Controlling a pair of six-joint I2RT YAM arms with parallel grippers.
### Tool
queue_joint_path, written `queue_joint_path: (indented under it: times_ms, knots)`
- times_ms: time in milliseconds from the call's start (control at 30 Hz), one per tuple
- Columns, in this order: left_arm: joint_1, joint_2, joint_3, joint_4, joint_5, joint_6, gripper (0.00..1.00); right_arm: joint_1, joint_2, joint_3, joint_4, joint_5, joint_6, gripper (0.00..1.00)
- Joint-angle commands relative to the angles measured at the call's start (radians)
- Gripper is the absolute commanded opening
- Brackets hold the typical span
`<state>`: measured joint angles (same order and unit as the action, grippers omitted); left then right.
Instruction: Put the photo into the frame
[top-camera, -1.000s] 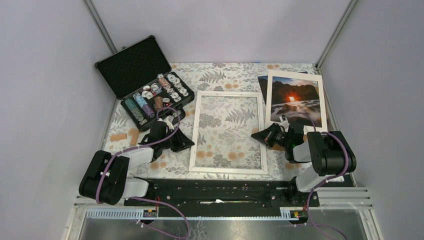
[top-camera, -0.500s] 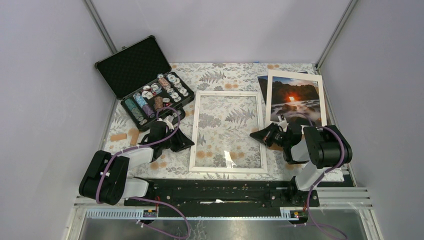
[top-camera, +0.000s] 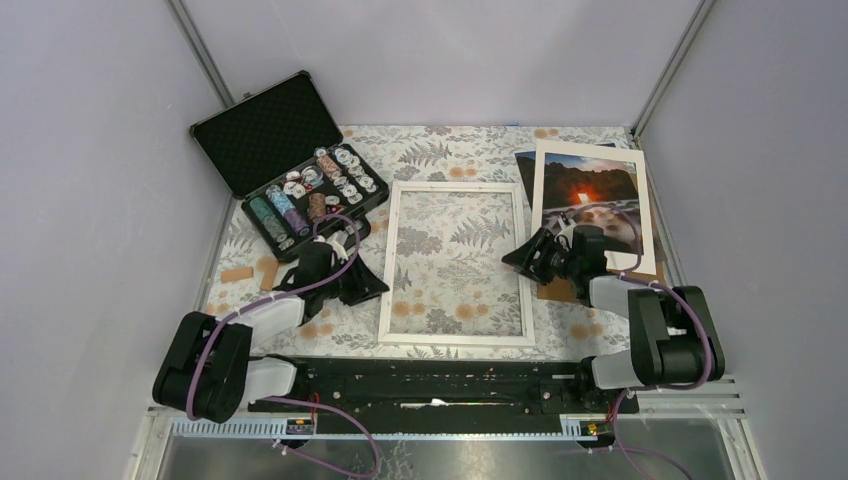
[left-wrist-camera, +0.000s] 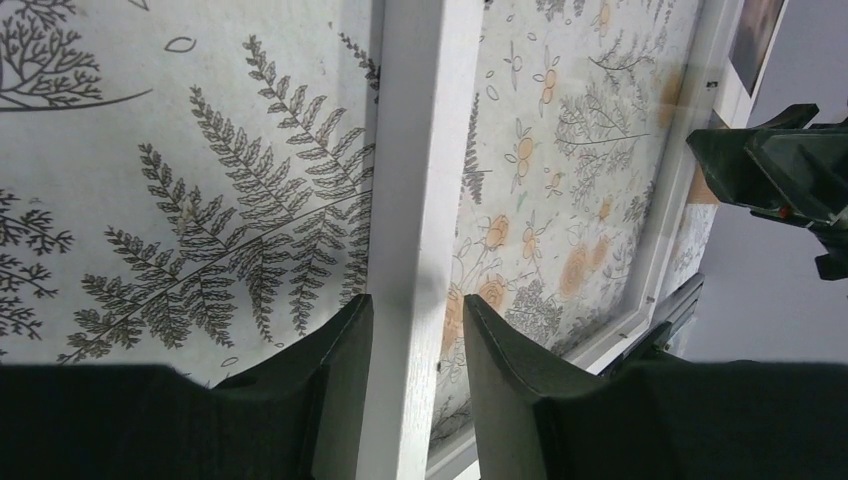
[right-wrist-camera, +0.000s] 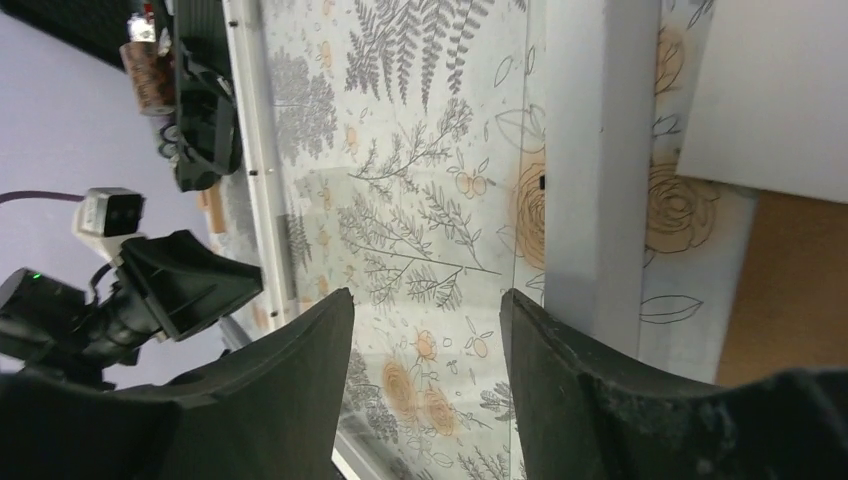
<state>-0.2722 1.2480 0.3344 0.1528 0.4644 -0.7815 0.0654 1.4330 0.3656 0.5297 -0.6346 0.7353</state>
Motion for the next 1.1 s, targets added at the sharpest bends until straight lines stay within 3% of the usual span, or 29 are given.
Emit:
queue_joint_path:
  times_ms: [0, 233, 467, 733, 933, 1067]
  knots:
    - [-0.002, -0.049, 0.049, -0.029, -0.021, 0.038, 0.44, 0.007, -0.072, 0.105, -0.353, 0.104, -0.169, 0.65]
    - [-0.002, -0.107, 0.08, -0.097, -0.033, 0.062, 0.5, 0.012, -0.161, 0.229, -0.661, 0.23, -0.241, 0.71]
    - [-0.002, -0.227, 0.202, -0.255, -0.033, 0.128, 0.62, 0.041, -0.254, 0.351, -0.897, 0.409, -0.312, 0.74]
    - [-0.002, -0.253, 0.461, -0.386, 0.013, 0.262, 0.8, 0.158, -0.22, 0.383, -0.895, 0.42, -0.315, 0.73]
    - [-0.003, -0.193, 0.651, -0.413, 0.039, 0.327, 0.85, 0.216, -0.094, 0.459, -0.832, 0.42, -0.308, 0.72]
    - [-0.004, -0.157, 0.688, -0.41, 0.027, 0.345, 0.85, 0.233, 0.001, 0.526, -0.805, 0.429, -0.3, 0.72]
